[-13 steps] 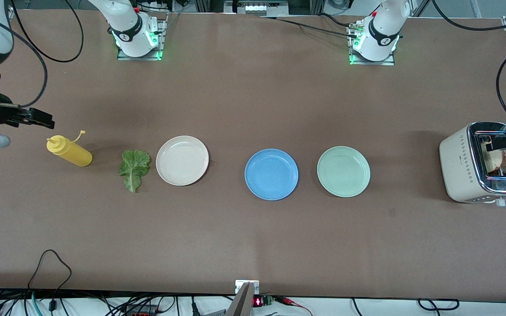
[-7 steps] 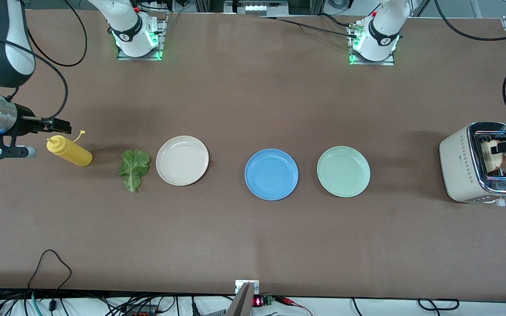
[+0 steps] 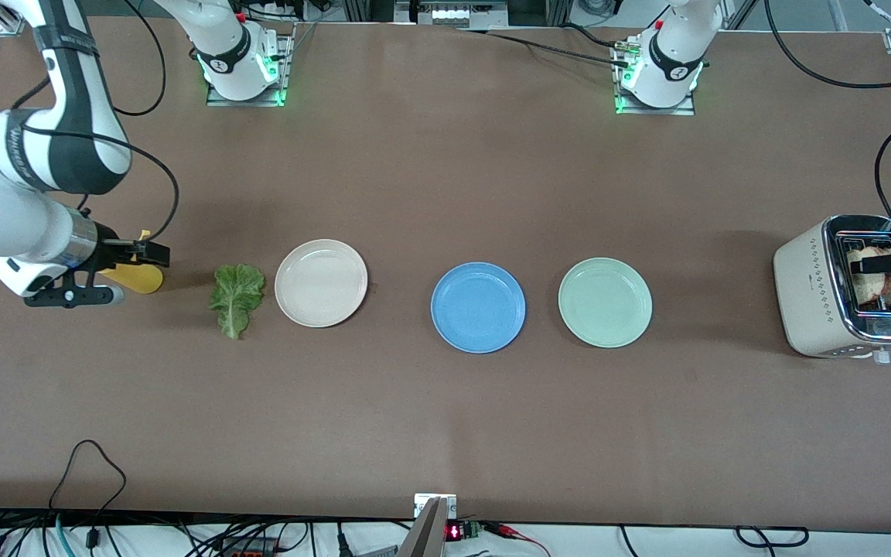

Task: Make sandwich in blue plate with both arms
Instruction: 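Grasp the lettuce with the right gripper while the left gripper grasps bread, then lift the bread slice from the toaster with the left gripper onto the blue plate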

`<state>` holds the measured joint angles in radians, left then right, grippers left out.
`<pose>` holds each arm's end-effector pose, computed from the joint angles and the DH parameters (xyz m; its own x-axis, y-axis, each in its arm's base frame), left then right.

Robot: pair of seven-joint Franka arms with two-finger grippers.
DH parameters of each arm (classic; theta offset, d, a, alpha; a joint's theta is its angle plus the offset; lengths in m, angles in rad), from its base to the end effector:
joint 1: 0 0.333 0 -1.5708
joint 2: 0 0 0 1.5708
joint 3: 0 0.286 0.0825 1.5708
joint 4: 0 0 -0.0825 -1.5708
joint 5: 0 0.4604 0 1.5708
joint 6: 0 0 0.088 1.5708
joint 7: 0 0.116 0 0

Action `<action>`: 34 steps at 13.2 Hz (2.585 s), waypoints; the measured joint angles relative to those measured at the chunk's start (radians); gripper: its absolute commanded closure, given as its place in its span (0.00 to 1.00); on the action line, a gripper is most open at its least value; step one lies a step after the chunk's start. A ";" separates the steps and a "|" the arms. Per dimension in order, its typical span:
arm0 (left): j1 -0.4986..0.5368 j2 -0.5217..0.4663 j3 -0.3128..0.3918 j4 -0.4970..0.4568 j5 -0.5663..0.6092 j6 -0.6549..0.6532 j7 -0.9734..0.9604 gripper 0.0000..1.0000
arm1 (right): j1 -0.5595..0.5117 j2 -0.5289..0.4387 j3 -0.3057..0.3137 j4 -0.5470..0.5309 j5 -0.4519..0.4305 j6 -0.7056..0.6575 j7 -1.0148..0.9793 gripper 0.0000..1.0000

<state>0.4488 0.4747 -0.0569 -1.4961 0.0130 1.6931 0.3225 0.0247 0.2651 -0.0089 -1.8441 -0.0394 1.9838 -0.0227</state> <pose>0.6570 0.2772 0.3111 0.9655 0.0534 -0.2549 0.0812 -0.9917 0.0999 0.6649 0.0078 0.2961 0.9905 0.0542 -0.1262 0.0588 -0.9977 0.0333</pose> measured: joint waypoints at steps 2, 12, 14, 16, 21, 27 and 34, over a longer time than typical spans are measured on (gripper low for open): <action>0.000 0.007 0.000 0.000 0.000 0.000 0.000 0.20 | 0.012 0.031 0.000 -0.020 0.001 0.062 0.048 0.00; 0.016 0.025 0.001 0.000 0.000 -0.001 0.000 0.91 | 0.012 0.215 -0.009 -0.025 0.002 0.327 0.157 0.00; 0.020 0.026 0.001 0.000 0.000 -0.001 0.000 0.99 | 0.020 0.230 -0.006 -0.025 0.002 0.335 0.175 0.00; 0.023 0.026 0.001 0.001 0.000 -0.005 0.000 0.99 | 0.039 0.233 -0.004 -0.025 0.002 0.335 0.178 0.00; 0.017 0.014 -0.026 0.176 0.001 -0.255 0.001 0.99 | 0.063 0.252 -0.004 -0.025 0.002 0.335 0.177 0.00; -0.062 -0.055 -0.258 0.334 -0.108 -0.450 -0.142 0.99 | 0.073 0.255 -0.004 -0.024 0.002 0.335 0.177 0.00; -0.084 -0.020 -0.619 -0.061 -0.245 0.098 -0.451 1.00 | 0.074 0.265 -0.004 -0.022 0.002 0.335 0.177 0.00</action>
<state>0.3651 0.4548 -0.6755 -1.5569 -0.2321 1.7913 -0.1288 0.0986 0.5300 -0.0126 -1.8659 -0.0378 2.3193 0.1547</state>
